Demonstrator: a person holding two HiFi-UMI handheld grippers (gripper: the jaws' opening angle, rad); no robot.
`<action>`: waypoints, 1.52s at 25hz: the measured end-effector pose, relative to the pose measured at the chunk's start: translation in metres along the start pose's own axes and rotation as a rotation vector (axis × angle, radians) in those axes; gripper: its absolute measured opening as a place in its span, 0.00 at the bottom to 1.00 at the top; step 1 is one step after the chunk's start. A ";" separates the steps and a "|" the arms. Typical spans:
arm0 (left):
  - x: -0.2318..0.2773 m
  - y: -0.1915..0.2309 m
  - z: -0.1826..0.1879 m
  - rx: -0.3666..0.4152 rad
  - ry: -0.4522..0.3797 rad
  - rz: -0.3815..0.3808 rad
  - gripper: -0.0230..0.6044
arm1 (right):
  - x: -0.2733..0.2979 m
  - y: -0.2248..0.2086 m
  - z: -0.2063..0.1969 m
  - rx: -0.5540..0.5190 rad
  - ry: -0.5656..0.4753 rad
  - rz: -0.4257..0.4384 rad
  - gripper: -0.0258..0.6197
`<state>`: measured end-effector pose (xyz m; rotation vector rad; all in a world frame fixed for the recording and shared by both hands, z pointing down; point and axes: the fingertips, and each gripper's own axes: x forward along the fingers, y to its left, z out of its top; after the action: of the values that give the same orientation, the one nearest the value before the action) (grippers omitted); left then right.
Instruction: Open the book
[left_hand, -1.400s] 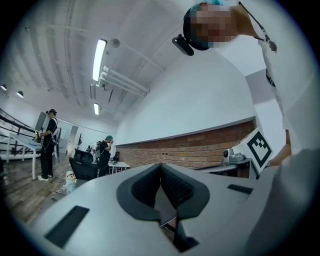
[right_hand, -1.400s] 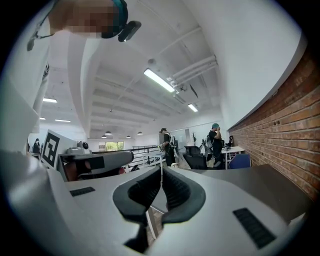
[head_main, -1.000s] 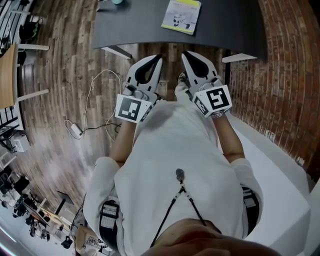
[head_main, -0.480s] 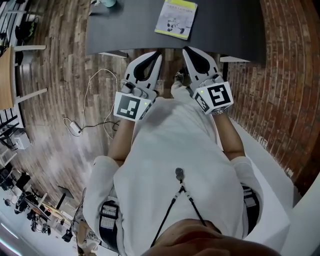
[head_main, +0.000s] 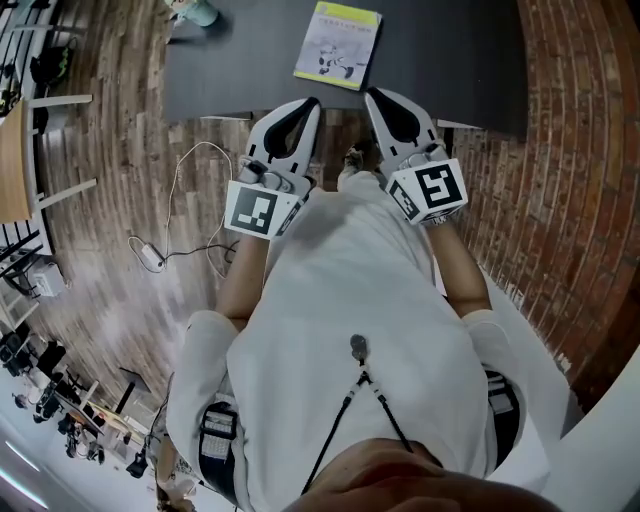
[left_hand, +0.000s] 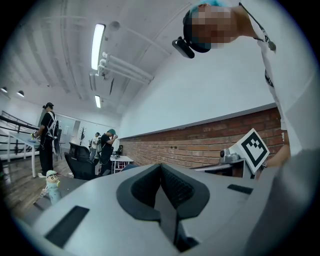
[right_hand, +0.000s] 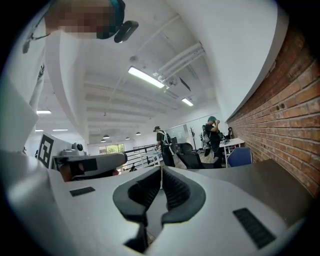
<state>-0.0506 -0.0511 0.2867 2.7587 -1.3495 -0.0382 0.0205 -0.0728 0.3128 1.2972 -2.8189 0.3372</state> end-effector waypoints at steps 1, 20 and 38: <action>0.006 -0.002 0.000 -0.002 -0.004 0.002 0.07 | -0.001 -0.006 0.001 0.001 0.001 0.003 0.10; 0.060 -0.015 -0.028 0.000 0.025 0.088 0.07 | 0.001 -0.074 -0.007 0.001 0.020 0.065 0.10; 0.099 0.013 -0.080 -0.018 0.124 0.027 0.07 | 0.020 -0.105 -0.016 0.021 0.052 -0.010 0.10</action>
<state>0.0048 -0.1329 0.3686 2.6781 -1.3481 0.1200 0.0848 -0.1509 0.3498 1.2860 -2.7731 0.3948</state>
